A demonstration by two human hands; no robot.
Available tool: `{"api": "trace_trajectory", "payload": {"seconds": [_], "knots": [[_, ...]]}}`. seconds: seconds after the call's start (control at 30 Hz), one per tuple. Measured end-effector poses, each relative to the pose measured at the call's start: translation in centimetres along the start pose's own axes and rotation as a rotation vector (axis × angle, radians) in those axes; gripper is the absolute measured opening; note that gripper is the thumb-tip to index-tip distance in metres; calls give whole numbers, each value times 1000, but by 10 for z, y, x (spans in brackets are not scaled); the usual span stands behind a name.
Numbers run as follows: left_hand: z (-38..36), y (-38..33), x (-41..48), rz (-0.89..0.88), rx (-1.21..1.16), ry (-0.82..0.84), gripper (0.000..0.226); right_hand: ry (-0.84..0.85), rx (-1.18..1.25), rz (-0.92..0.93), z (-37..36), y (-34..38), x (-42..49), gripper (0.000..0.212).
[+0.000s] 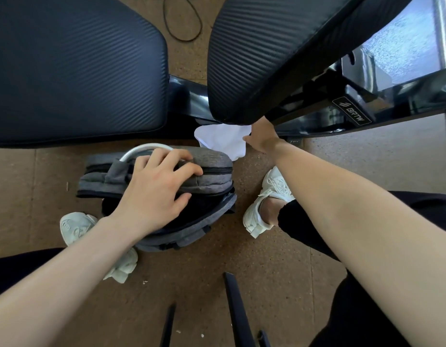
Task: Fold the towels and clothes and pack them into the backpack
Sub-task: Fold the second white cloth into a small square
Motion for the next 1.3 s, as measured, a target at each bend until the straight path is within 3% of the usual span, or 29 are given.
{"api": "trace_trajectory", "payload": {"seconds": [0.1, 0.23, 0.53, 0.6, 0.67, 0.73, 0.83, 1.0, 1.1, 1.3], "knots": [[-2, 2, -2, 10, -24, -2, 50, -11, 28, -39, -5, -1, 0, 50], [-2, 3, -1, 15, -33, 2, 50, -118, 31, -78, -10, -10, -16, 3], [1, 1, 6, 12, -2, 15, 52, 7, 142, -172, -17, -23, -68, 13], [3, 0, 5, 12, 8, 32, 57, 45, 214, -223, -7, -25, -82, 4], [7, -2, 4, 18, 5, 48, 62, 38, 292, -243, 11, -23, -98, 18], [14, -4, 1, 26, -21, 69, 64, 15, 374, -226, 38, -13, -119, 8], [29, -11, -7, 40, -88, 70, 59, -37, 446, -210, 82, 4, -150, 14], [56, -26, -36, 49, -305, 12, 45, -21, 538, -42, 138, 62, -207, 13], [62, -37, -58, 148, -520, -31, 43, -8, 627, 80, 171, 104, -255, 12], [58, -67, -93, 370, -986, 14, 82, 210, 885, 306, 194, 173, -342, 25]]}}
Point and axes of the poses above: each hand's wrist, its own x-axis towards the middle knuckle, its own z-axis out of the back of the hand, y = z × x, the point moved 10 cm from there along x, towards the middle knuckle, and after that the axes turned 2 degrees about x, right-handed, at the moved point
